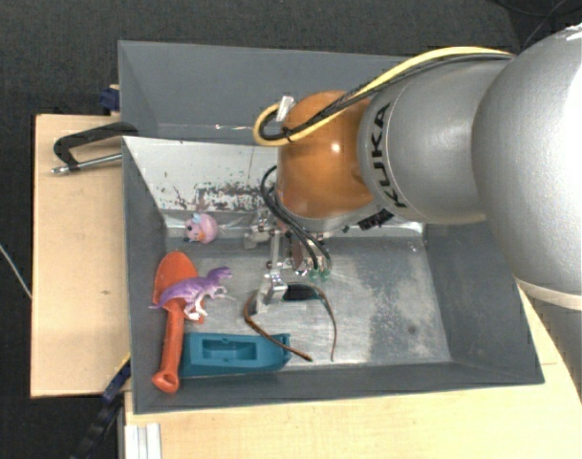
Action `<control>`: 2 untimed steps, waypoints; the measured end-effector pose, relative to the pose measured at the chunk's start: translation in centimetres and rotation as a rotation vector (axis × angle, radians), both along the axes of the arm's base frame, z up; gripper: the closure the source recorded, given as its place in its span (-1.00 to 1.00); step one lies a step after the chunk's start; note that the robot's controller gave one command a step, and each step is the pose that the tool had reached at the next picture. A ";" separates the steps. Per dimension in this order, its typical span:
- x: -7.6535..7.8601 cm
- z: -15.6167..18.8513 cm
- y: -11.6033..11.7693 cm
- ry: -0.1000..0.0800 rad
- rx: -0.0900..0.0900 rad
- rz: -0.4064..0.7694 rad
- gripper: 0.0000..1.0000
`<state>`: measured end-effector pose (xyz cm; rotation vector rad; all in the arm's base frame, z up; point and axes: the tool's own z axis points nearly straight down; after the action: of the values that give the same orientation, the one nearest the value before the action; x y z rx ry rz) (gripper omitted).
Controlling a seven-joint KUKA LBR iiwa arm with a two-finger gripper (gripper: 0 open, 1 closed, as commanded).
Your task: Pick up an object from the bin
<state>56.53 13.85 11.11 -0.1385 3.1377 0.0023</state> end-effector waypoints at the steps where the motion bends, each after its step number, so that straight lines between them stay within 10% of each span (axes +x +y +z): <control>1: -2.1 0.4 -4.5 -0.001 0.001 0.049 -1.00; 2: -5.1 -3.3 -6.5 -0.003 0.001 0.053 1.00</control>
Offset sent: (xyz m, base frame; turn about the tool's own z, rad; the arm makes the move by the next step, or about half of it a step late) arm -0.0528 -0.0665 -0.0365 -0.0534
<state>51.43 7.33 7.76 -0.2214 3.1300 0.0034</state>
